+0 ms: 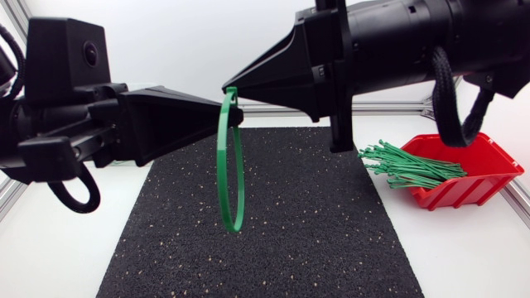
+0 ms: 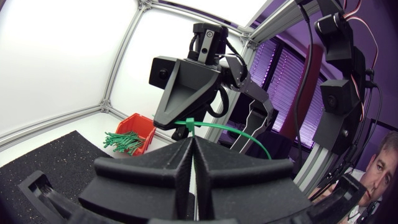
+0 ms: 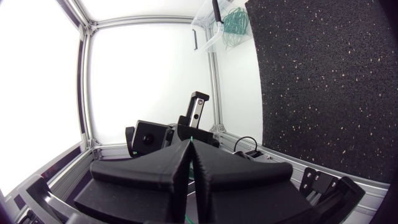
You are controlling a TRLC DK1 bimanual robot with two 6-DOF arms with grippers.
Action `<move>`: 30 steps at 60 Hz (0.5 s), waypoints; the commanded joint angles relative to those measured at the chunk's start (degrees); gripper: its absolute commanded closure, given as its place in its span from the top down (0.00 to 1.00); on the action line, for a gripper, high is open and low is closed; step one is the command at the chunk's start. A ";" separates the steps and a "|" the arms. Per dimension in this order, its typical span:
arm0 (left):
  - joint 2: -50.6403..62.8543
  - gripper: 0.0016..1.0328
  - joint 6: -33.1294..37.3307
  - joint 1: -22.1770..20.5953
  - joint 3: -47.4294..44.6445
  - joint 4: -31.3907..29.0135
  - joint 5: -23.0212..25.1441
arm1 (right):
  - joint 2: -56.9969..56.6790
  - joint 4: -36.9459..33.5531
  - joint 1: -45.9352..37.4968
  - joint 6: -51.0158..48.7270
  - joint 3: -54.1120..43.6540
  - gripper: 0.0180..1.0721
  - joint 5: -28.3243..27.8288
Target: Take a green cable tie from the red box, thread the tail through the head to close it, then place it in the transparent bin on the left.
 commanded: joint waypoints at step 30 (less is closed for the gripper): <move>-2.24 0.03 0.96 -1.81 1.59 -1.26 2.41 | 2.99 0.00 -1.76 -2.19 0.63 0.06 2.93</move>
